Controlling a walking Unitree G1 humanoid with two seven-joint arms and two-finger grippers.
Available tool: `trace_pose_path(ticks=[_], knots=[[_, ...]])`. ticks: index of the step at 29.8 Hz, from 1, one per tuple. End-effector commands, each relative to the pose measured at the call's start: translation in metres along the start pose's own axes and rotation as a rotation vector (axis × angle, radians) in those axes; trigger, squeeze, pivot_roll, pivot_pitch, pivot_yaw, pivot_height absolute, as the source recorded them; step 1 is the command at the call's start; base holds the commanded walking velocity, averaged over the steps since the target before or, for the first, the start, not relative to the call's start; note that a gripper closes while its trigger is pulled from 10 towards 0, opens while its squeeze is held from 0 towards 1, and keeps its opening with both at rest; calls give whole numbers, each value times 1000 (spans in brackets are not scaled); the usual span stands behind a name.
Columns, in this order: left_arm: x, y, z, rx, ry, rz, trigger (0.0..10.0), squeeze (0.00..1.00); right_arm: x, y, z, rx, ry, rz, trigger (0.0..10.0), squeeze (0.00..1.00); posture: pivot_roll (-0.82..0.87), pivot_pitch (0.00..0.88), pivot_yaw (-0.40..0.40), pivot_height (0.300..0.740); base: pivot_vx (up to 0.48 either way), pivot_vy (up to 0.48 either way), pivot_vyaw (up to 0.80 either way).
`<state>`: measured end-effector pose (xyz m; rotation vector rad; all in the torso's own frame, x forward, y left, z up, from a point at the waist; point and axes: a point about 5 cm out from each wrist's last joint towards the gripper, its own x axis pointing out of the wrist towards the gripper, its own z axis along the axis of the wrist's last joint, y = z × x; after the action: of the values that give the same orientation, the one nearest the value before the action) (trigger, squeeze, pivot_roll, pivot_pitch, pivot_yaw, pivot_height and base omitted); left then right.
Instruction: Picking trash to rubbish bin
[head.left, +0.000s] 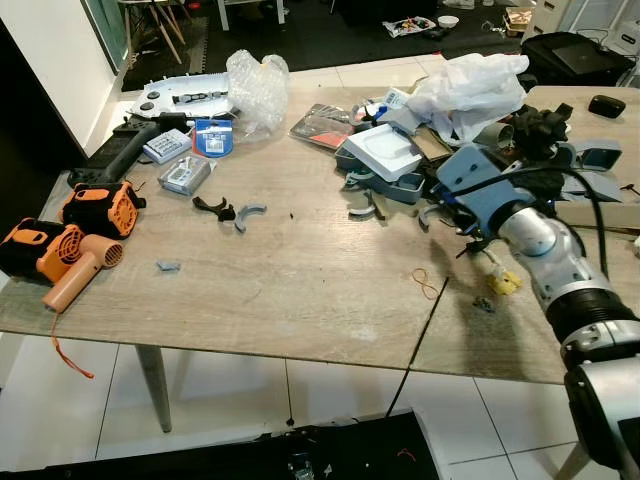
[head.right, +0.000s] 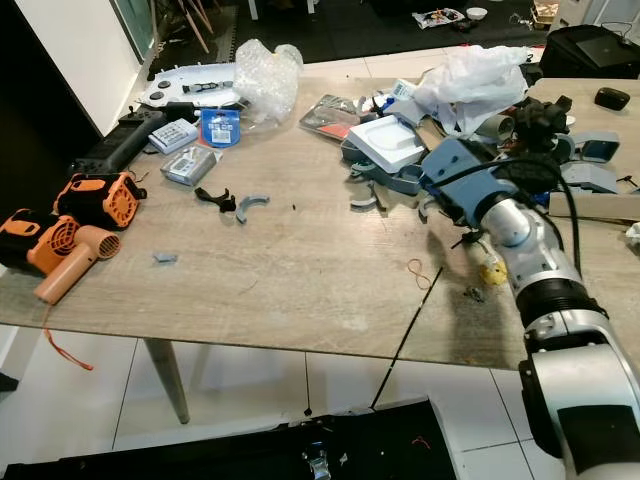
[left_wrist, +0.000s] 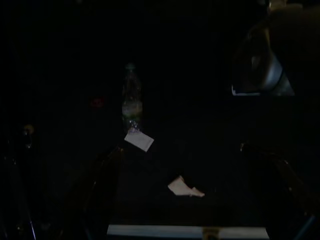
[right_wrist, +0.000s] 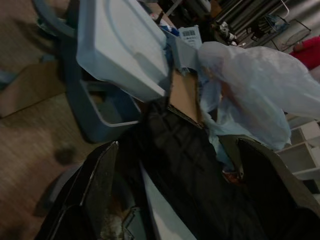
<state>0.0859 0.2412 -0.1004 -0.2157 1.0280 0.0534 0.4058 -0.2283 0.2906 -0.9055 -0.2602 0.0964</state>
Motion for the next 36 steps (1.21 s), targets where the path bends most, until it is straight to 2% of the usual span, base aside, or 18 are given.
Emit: trace_pose_path(ticks=[1,2,3,4,9,22,32,33,35,36], knots=[[-10,10,-18,-10,49,25,10000,0,1,7,-1,-27,20,30,10000,1000,51,332,88,740,0,0,0],[-12,12,-21,-9,53,25,10000,0,2,9,-1,-45,24,27,10000,533,56,353,93,740,0,0,0],[-12,12,-21,-9,53,25,10000,0,2,9,-1,-45,24,27,10000,533,56,353,93,740,0,0,0],[-14,13,-24,-6,59,25,10000,0,2,8,-1,-64,28,16,10000,0,60,361,96,740,0,0,0],[-23,18,-38,0,73,18,10000,0,4,0,2,-129,32,-15,10000,0,69,412,109,740,0,0,0],[-31,19,-50,-2,56,-16,10000,0,6,-27,14,-250,23,-97,10000,0,79,495,112,740,0,0,0],[-39,22,-60,-3,75,-18,10000,0,8,-34,17,-282,27,-137,10000,0,86,519,113,740,0,0,0],[-40,22,-62,-4,76,-18,10000,0,8,-36,18,-287,28,-149,8157,0,86,521,112,740,0,0,0],[-40,23,-62,-4,77,-17,10000,0,8,-38,18,-291,28,-158,8157,0,86,521,112,740,0,0,0],[-40,23,-63,-5,77,-16,10000,0,8,-40,19,-295,26,-166,0,0,86,521,112,740,0,0,0]])
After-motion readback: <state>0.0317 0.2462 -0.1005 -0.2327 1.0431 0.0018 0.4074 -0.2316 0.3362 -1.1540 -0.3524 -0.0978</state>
